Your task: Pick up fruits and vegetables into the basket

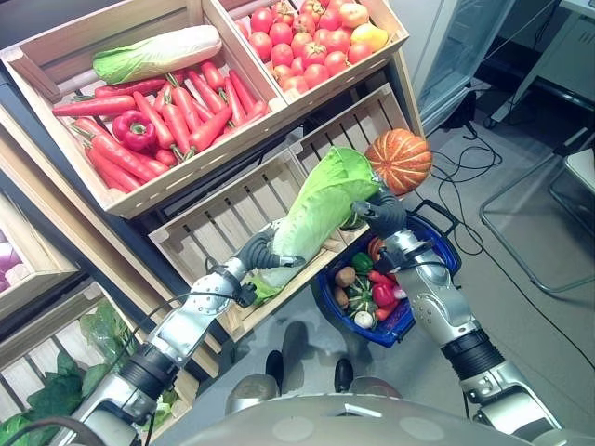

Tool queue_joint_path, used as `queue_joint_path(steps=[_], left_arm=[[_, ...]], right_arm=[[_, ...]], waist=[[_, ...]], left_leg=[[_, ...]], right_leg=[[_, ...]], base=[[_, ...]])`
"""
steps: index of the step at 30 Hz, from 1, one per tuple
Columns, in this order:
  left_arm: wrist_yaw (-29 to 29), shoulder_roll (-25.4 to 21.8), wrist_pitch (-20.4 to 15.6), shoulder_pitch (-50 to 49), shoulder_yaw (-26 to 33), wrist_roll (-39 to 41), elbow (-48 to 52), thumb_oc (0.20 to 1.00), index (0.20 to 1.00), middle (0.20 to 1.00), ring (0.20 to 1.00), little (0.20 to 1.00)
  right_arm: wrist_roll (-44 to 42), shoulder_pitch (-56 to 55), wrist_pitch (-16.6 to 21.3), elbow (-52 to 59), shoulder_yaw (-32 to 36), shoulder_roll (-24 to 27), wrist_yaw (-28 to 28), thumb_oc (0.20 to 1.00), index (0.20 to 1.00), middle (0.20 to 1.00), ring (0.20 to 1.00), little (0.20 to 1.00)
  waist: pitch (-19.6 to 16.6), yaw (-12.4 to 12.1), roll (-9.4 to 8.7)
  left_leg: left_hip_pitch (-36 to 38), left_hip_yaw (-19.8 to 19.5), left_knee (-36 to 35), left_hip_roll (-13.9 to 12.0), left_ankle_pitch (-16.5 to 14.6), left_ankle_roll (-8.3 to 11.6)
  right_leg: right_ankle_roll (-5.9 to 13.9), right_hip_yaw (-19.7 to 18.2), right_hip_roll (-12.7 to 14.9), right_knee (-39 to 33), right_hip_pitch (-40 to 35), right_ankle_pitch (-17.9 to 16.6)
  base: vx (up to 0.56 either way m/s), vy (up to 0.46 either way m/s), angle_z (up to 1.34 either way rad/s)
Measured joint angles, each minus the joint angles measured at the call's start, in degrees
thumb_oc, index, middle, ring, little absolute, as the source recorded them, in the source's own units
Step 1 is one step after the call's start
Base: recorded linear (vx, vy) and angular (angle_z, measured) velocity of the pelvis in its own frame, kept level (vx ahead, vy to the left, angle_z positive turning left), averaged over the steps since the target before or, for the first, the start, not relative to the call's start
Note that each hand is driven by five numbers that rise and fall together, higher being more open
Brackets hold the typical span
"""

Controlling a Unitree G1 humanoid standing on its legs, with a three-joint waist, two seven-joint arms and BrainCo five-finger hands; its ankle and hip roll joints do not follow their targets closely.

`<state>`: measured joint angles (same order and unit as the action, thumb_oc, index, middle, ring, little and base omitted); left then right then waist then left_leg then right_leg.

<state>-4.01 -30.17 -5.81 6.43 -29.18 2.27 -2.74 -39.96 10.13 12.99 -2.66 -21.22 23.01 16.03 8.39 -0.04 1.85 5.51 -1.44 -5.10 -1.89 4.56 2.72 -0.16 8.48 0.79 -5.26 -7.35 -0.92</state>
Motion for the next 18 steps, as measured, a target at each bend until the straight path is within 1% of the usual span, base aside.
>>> queue_joint_path(steps=[3,9,14,18], left_arm=[[-0.6,-0.3,0.6,0.2,0.0,0.0,0.0,0.2,0.2,0.2,0.2,0.2],[-1.7,-0.9,0.8,0.2,0.0,0.1,0.1,0.2,0.2,0.2,0.2,0.2],[-4.0,-1.7,1.0,0.2,0.1,0.6,0.2,0.2,0.2,0.2,0.2,0.2],[-5.5,-2.4,1.4,0.2,0.0,1.9,0.3,0.2,0.2,0.2,0.2,0.2]], right_arm=[[-1.8,0.0,-1.3,0.2,-0.1,1.6,2.1,1.0,1.0,1.0,1.0,1.0],[-2.3,0.0,-2.2,0.7,-0.8,3.0,3.4,1.0,1.0,1.0,1.0,1.0],[-4.0,0.0,-3.6,0.7,-1.3,3.3,4.8,1.0,1.0,1.0,1.0,1.0],[-6.2,0.0,-4.2,0.7,-2.4,3.5,5.2,1.0,1.0,1.0,1.0,1.0]], waist=[[-0.8,-0.1,-0.13],[-0.9,-0.1,-0.22],[-1.1,-0.1,-0.25],[-2.0,-0.1,-0.23]], left_leg=[[0.0,0.0,0.0,0.0,0.0,-0.04],[0.0,0.0,0.0,0.0,0.0,-0.04],[-0.1,0.0,0.0,0.0,0.0,-0.04],[-0.2,0.0,0.0,0.0,0.0,-0.07]], right_leg=[[0.0,0.0,0.1,0.0,0.0,0.0],[0.0,0.0,0.0,0.0,0.0,0.0],[0.0,0.0,0.0,0.0,0.1,0.0],[0.0,0.0,0.1,0.0,0.2,0.0]], base=[[0.0,0.0,0.0],[0.0,0.0,0.0],[0.0,0.0,0.0],[0.0,0.0,0.0]])
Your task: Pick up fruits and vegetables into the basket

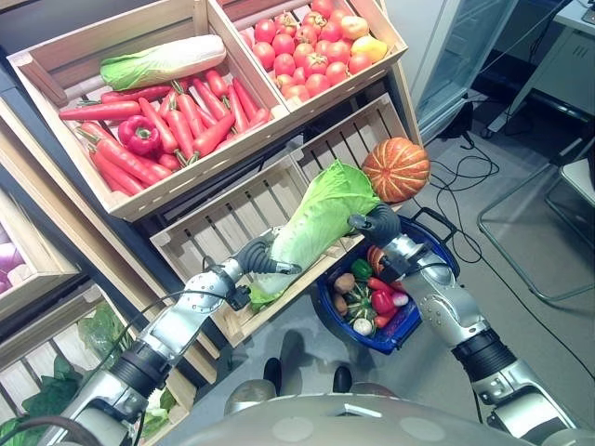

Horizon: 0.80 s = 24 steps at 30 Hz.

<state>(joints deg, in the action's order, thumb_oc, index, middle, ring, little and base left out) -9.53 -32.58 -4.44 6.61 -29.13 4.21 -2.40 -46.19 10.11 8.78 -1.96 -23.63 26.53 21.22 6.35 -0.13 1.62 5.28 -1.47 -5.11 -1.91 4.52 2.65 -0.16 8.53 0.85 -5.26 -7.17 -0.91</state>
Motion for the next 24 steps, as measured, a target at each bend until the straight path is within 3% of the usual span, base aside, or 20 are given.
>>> queue_joint_path(steps=[7,16,24], left_arm=[[-0.2,0.0,1.0,0.0,-0.4,0.9,1.8,0.2,0.2,0.2,0.2,0.2],[8.3,3.3,-2.3,-4.3,0.9,3.5,1.9,0.2,0.2,0.2,0.2,0.2],[6.7,3.3,-1.7,-4.5,1.5,3.7,2.1,0.2,0.2,0.2,0.2,0.2]], right_arm=[[-5.5,-0.2,-0.6,0.0,-0.9,-1.0,0.3,1.0,1.0,1.0,1.0,1.0],[-11.3,-2.6,-1.2,0.0,-0.6,-6.3,-1.1,1.0,1.0,1.0,1.0,1.0],[-11.3,-3.2,-2.4,0.0,0.2,-6.6,-0.1,1.0,1.0,1.0,1.0,1.0]], waist=[[-0.7,0.1,0.0],[-1.8,-0.1,0.01],[-1.8,-0.5,0.01]], left_leg=[[0.0,0.0,-0.1,0.0,0.0,0.0],[-1.1,0.1,0.0,0.0,0.1,-0.11],[-1.2,0.4,0.0,0.0,0.1,-0.12]], right_leg=[[0.05,0.0,0.0,0.0,0.0,0.0],[0.04,-0.1,0.1,0.0,1.2,0.0],[0.34,-0.3,0.1,0.0,1.5,0.2]], base=[[0.0,0.0,0.0],[0.0,0.0,0.0],[0.0,0.0,-0.01]])
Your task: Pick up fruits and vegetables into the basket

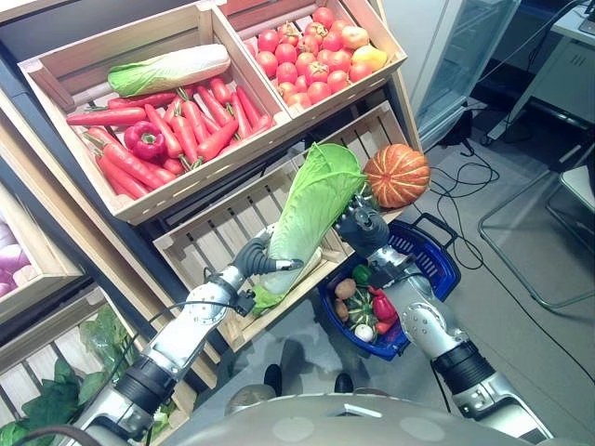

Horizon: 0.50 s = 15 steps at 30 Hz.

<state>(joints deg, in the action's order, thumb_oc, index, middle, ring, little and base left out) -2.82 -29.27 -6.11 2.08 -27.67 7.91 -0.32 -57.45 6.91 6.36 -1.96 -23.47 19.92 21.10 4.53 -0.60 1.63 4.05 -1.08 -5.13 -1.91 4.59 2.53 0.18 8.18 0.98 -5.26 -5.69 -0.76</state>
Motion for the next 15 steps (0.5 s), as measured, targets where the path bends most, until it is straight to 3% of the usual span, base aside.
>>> queue_joint_path(steps=[6,15], left_arm=[[-4.0,-1.0,6.1,1.3,-0.1,-1.4,1.3,0.2,0.2,0.2,0.2,0.2],[-6.7,-2.2,10.0,2.9,-0.1,-2.4,1.3,0.2,0.2,0.2,0.2,0.2]], right_arm=[[0.2,-0.1,-1.4,-0.1,-0.5,3.6,0.0,1.0,1.0,1.0,1.0,1.0],[7.6,0.1,-1.0,-0.1,-0.6,6.5,-0.7,1.0,1.0,1.0,1.0,1.0]], waist=[[0.0,0.0,0.01],[-0.1,0.0,0.04]], left_leg=[[-0.4,0.1,0.0,0.1,0.1,-0.1],[-0.4,0.2,0.0,0.0,0.1,-0.11]], right_leg=[[0.0,-0.1,0.1,0.0,0.4,-0.2],[-0.11,-0.3,0.1,0.0,0.4,-0.2]], base=[[0.0,0.0,0.0],[0.0,0.0,0.0]])
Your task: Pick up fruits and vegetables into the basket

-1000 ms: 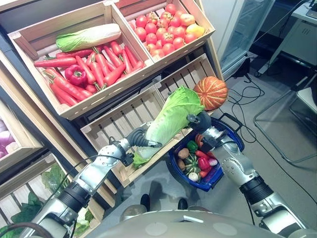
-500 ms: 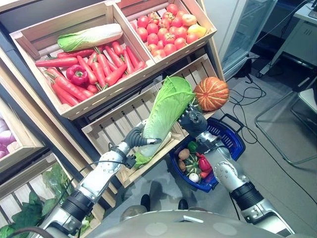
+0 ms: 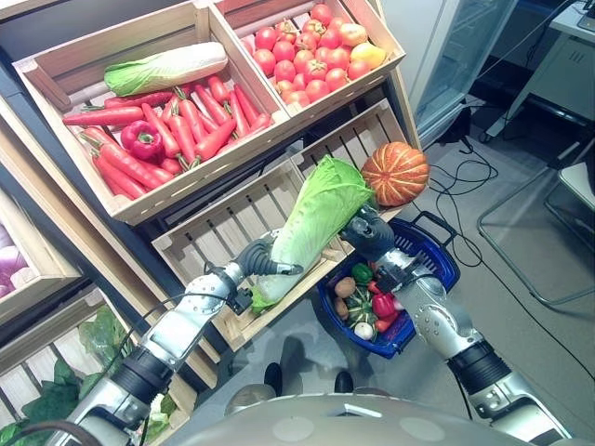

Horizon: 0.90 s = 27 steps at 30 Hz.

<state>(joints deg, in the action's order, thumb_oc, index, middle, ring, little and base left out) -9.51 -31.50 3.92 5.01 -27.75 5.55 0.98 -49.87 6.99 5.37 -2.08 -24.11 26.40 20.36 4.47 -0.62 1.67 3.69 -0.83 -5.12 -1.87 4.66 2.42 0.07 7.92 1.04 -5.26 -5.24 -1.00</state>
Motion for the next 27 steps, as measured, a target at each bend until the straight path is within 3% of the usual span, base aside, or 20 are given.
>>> queue_joint_path(steps=[5,6,7,8,9,27], left_arm=[[-0.9,-0.8,-0.2,0.0,0.1,0.0,0.0,0.2,0.2,0.2,0.2,0.2],[-0.9,-0.8,-0.2,0.0,0.1,0.0,0.0,0.2,0.2,0.2,0.2,0.2],[-0.9,-0.8,-0.3,0.0,0.1,0.0,0.0,0.2,0.2,0.2,0.2,0.2],[-0.9,-0.8,-0.4,0.0,0.1,0.0,0.0,0.2,0.2,0.2,0.2,0.2],[-1.1,-0.8,-0.7,0.0,0.1,0.0,0.1,0.2,0.2,0.2,0.2,0.2],[-2.1,-0.8,-1.7,0.0,-0.2,-1.1,1.2,0.2,0.2,0.2,0.2,0.2]], right_arm=[[1.0,0.0,0.2,0.0,-0.4,0.4,0.0,1.0,1.0,1.0,1.0,1.0],[0.9,0.0,0.2,0.0,-0.4,0.4,0.0,0.683,0.683,0.683,0.683,0.683],[0.5,0.0,0.2,0.0,-0.4,0.2,0.0,0.429,0.429,0.429,0.429,0.429],[0.2,0.0,0.2,0.0,-0.3,0.0,-0.2,0.238,0.238,0.238,0.238,0.238],[-0.3,0.0,0.2,0.0,-0.2,-0.1,-0.7,0.2,0.2,0.2,0.2,0.2],[-2.0,0.0,0.8,0.0,0.6,-0.8,-2.6,0.2,0.2,0.2,0.2,0.2]], waist=[[-0.1,0.1,0.09],[-0.1,0.1,0.1],[-0.1,0.1,0.1],[-0.1,0.1,0.1],[-0.1,0.1,0.11],[-0.1,0.0,0.26]], left_leg=[[0.0,0.2,0.0,0.0,0.0,-0.02],[0.0,0.3,0.0,0.0,0.0,-0.03],[0.0,0.4,0.0,0.0,0.0,-0.04],[0.0,0.4,0.0,0.0,0.0,-0.06],[0.0,0.5,0.0,0.0,-0.1,-0.08],[0.0,0.6,0.0,0.0,-0.1,-0.14]], right_leg=[[0.0,-0.3,0.0,0.0,0.1,0.0],[0.01,-0.3,0.0,0.0,0.1,0.0],[0.01,-0.4,0.0,0.0,0.2,0.0],[0.03,-0.4,0.0,0.0,0.2,0.0],[0.05,-0.5,0.0,0.0,0.2,0.0],[0.1,-0.7,0.1,0.0,0.3,-0.1]], base=[[0.0,0.0,0.0],[0.0,0.0,0.0],[-0.01,0.004,-0.03],[-0.02,0.004,-0.03],[-0.02,0.003,-0.03],[0.0,0.0,0.0]])
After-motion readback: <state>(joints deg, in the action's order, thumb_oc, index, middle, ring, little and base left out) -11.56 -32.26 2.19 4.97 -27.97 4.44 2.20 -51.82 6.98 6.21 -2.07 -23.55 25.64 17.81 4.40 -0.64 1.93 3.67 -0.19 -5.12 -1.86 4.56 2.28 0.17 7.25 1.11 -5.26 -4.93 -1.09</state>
